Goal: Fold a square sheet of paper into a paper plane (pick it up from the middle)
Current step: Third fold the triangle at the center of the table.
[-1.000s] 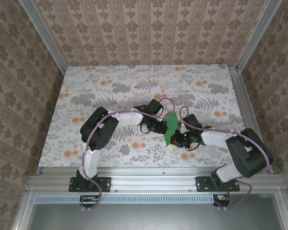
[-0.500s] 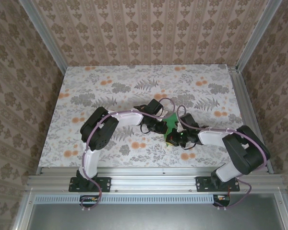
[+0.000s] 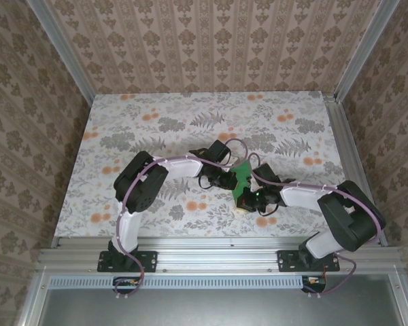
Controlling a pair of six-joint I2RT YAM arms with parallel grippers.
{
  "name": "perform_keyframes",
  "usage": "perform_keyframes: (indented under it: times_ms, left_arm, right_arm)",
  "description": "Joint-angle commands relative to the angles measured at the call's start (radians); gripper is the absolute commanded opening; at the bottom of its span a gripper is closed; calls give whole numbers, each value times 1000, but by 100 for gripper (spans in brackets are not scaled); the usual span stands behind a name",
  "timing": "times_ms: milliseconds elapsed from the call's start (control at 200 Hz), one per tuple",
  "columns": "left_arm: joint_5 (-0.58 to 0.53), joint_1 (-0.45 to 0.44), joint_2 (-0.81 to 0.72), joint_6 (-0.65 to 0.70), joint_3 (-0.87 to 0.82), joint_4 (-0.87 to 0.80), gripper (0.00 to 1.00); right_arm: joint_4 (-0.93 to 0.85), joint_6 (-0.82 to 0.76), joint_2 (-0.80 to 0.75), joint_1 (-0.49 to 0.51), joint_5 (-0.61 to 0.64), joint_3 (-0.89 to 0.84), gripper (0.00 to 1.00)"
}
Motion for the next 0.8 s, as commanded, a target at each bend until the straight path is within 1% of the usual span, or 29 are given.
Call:
perform_keyframes:
  times_ms: [0, 135, 190, 220, 320, 415, 515, 540, 795]
  left_arm:
    - [-114, 7, 111, 33, -47, -140, 10]
    - [-111, 7, 108, 33, -46, -139, 10]
    - [-108, 7, 105, 32, -49, -135, 10]
    - [-107, 6, 104, 31, -50, -135, 10]
    - [-104, 3, 102, 30, -49, -135, 10]
    - [-109, 2, 97, 35, -44, -146, 10]
    - [-120, 2, 85, 33, -48, -147, 10]
    - [-121, 2, 84, 32, -50, -146, 10]
    - [-118, -2, 91, 32, -53, -135, 10]
  right_arm:
    - [-238, -64, -3, 25, 24, -2, 3]
    - [-266, -65, -54, 20, 31, 25, 3]
    - [-219, -32, -83, -5, 9, 28, 3]
    - [-189, -14, -129, -24, -2, 32, 3]
    - [-88, 33, -149, -98, -17, 51, 3]
    - [-32, 61, -119, -139, -11, 76, 2]
    - [-15, 76, -98, -150, 23, 91, 3]
    - [-4, 82, -61, -153, 22, 92, 3]
    - [74, 84, 70, -160, 35, 115, 3]
